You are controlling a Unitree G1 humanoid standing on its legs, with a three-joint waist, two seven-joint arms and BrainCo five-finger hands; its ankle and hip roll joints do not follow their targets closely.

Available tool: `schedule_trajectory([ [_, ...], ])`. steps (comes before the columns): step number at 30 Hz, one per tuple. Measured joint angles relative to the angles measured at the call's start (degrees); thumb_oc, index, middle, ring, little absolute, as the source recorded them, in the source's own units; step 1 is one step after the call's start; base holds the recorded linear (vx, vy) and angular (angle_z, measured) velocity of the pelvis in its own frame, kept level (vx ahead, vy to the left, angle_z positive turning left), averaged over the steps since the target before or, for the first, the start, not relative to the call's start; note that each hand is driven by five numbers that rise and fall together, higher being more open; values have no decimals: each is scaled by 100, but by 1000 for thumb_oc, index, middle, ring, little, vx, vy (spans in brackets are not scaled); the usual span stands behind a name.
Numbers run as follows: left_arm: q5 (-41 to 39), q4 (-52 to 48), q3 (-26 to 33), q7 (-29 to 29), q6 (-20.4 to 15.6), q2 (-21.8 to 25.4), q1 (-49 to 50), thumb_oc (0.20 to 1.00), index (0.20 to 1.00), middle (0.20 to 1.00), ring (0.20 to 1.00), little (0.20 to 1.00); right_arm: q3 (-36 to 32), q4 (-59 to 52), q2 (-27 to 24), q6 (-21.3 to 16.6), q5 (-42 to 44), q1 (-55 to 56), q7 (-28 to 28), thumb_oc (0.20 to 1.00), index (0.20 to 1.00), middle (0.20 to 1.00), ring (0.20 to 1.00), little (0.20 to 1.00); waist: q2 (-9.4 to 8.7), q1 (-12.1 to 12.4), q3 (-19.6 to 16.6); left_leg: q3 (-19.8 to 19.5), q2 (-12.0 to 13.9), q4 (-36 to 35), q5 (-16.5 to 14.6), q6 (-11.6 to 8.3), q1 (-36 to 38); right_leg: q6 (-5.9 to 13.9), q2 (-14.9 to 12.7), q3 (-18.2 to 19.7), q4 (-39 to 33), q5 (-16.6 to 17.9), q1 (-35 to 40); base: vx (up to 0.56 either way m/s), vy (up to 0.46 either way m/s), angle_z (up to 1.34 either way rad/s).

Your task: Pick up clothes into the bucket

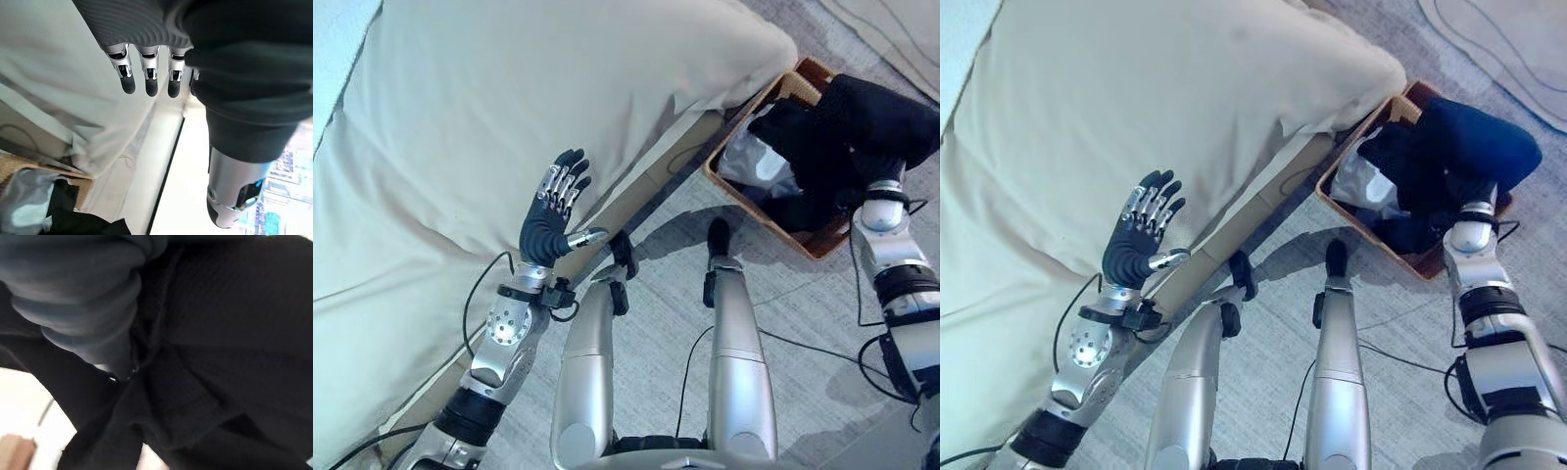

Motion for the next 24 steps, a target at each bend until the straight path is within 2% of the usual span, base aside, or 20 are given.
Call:
schedule_trajectory([
  [5,1,1,-111,90,-2,37,-189,1000,1000,1000,1000,1000,438,750,-73,239,-904,-392,-8,200,200,200,200,200,8,47,-4,-7,-89,-3,46,17,-147,0,-63,-9,3,32,-139,25,19,3],
  [9,9,-2,-212,118,-1,72,-429,1000,1000,1000,1000,1000,625,1045,-118,383,-1174,-375,103,200,200,200,200,200,8,114,-4,-50,-116,106,32,43,-211,-4,-77,-18,107,14,-164,15,1,1],
  [12,10,-4,-174,139,2,205,-479,1000,1000,1000,1000,1000,676,1113,-266,390,-1284,-239,297,200,200,200,200,200,8,119,-4,-91,-137,404,-107,86,-324,-27,-111,-22,376,-124,-245,29,-4,7],
  [18,10,-6,-137,177,3,335,-476,1000,1000,1000,1000,1000,598,1161,-353,396,-1285,-180,293,200,200,200,200,200,11,86,-10,-135,-114,850,-331,112,-602,-34,-134,-8,700,-306,-469,14,3,4],
  [19,8,-6,-130,184,7,342,-477,1000,1000,1000,1000,1000,596,1182,-364,405,-1286,-180,291,266,266,266,266,266,11,83,-10,-134,-112,861,-342,95,-656,-12,-131,-1,700,-315,-520,0,0,0],
  [20,8,-6,-130,184,8,341,-475,1000,1000,1000,1000,1000,596,1206,-364,422,-1287,-181,290,736,736,736,736,736,11,80,-10,-132,-113,866,-342,95,-672,-10,-130,5,700,-314,-534,0,0,0],
  [21,8,-6,-130,186,11,342,-474,1000,1000,1000,1000,1000,596,1222,-363,446,-1287,-183,289,959,959,959,959,959,11,83,-10,-132,-114,879,-342,95,-686,-5,-131,10,699,-311,-543,0,0,0],
  [22,8,-9,-127,194,11,347,-472,1000,1000,1000,1000,1000,594,1265,-365,489,-1290,-202,282,1000,1000,1000,1000,1000,11,68,-10,-131,-111,888,-342,95,-700,5,-128,15,697,-305,-549,0,0,0],
  [24,8,-11,-109,211,20,348,-462,1000,1000,1000,1000,1000,593,1316,-364,515,-1289,-268,275,1000,1000,1000,1000,1000,8,16,-11,-127,-115,908,-343,95,-716,11,-132,24,686,-302,-557,3,15,0],
])
